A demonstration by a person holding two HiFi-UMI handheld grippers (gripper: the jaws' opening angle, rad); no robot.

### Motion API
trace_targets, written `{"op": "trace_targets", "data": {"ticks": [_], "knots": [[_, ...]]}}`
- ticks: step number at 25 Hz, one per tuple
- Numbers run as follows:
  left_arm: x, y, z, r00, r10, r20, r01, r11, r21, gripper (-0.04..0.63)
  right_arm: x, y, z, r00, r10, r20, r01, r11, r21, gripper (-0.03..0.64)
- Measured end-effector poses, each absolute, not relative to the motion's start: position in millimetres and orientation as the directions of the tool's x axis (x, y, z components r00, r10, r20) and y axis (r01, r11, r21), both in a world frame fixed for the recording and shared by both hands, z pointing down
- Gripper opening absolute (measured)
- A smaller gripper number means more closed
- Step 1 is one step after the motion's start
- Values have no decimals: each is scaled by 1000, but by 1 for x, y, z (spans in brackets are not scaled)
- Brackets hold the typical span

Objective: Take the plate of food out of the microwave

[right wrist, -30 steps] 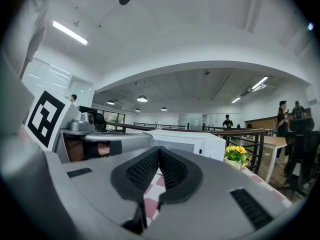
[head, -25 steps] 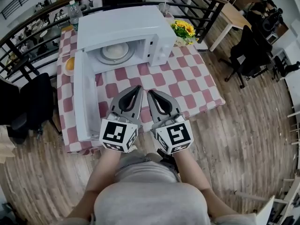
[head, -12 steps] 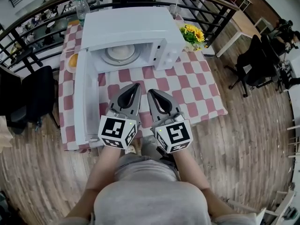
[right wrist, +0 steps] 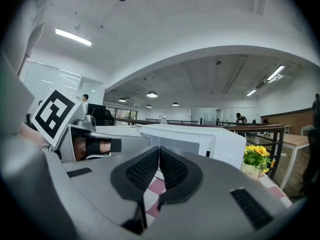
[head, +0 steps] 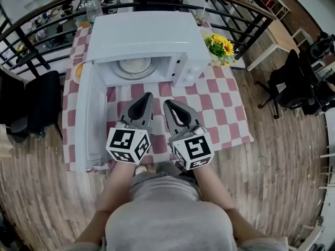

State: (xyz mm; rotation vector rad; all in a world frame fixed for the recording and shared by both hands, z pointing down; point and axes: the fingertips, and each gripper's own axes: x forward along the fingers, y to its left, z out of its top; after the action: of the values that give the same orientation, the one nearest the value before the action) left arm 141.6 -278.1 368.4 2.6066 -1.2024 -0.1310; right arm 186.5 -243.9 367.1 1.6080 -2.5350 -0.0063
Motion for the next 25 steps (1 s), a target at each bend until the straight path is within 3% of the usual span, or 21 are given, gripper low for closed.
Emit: {"op": "trace_targets", "data": {"ticks": [5,7,15,25], "knots": [[140,-305,382,612,-789,61,-756,-559,340,3,196,-267,375,-441,-889,125,-890,451,67,26],[139,-316,387,604,-794,73,-752,-538,381,76,198,-274,377,-451,-883,128,-885,462,66,26],[137,-351,417,582,-802,132,-715,-428,552,269,200,-302,386,-494,-858,143,-862,504,50,26],[134,-386,467,578,-794,192,-601,-254,758,278,198,-328,404,-529,-830,173,-842,539,8,26]]}}
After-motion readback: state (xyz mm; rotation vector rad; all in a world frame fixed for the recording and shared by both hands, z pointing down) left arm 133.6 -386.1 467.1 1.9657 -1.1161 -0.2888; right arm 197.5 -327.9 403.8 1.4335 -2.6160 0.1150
